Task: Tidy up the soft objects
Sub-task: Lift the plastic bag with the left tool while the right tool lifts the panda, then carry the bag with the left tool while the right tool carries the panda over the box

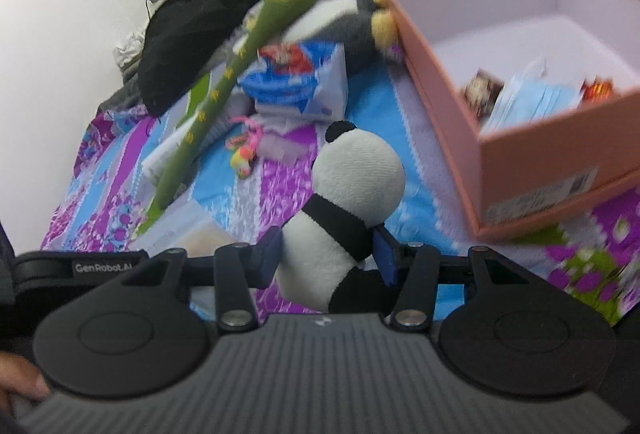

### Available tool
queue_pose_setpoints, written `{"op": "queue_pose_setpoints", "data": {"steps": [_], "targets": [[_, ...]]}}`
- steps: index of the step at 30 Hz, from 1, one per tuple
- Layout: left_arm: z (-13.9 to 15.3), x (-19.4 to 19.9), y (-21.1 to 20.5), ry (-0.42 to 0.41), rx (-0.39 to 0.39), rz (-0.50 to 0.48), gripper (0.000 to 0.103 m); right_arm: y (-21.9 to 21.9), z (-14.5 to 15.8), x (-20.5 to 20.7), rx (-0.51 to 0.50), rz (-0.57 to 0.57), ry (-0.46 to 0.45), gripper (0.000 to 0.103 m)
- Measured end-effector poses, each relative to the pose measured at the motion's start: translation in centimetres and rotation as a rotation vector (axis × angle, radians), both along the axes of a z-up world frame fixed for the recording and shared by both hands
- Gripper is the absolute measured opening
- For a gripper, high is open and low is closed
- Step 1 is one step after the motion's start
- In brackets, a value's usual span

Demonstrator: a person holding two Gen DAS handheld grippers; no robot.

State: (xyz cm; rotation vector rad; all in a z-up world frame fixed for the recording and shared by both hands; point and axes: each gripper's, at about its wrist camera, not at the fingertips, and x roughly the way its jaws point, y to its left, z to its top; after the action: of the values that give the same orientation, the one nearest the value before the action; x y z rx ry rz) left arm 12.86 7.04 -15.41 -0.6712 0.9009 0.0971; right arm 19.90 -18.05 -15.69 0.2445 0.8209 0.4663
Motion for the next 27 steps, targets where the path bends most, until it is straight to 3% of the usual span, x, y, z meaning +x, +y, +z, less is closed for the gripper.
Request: {"op": "queue_pose_setpoints", "data": {"steps": [7,22,27], "targets": [[4.8,0.6,-2.7,-0.094,0.138,-0.106,0.014,-1.5,3.9,-0.9,-0.019,-0.001,-0.124,0.052],[11.4,-1.7,-9.1,-0.219,0.299,-0.295,0.014,-5.4,8.7,-5.0,-0.033,-0.003,-0.241,0.052],[12.4,-1.9,-11.5,-0.240,0.309,-0.364,0.014,-6.9,9.6,-6.2,-0.057,-0.021,-0.271,0.052]]}}
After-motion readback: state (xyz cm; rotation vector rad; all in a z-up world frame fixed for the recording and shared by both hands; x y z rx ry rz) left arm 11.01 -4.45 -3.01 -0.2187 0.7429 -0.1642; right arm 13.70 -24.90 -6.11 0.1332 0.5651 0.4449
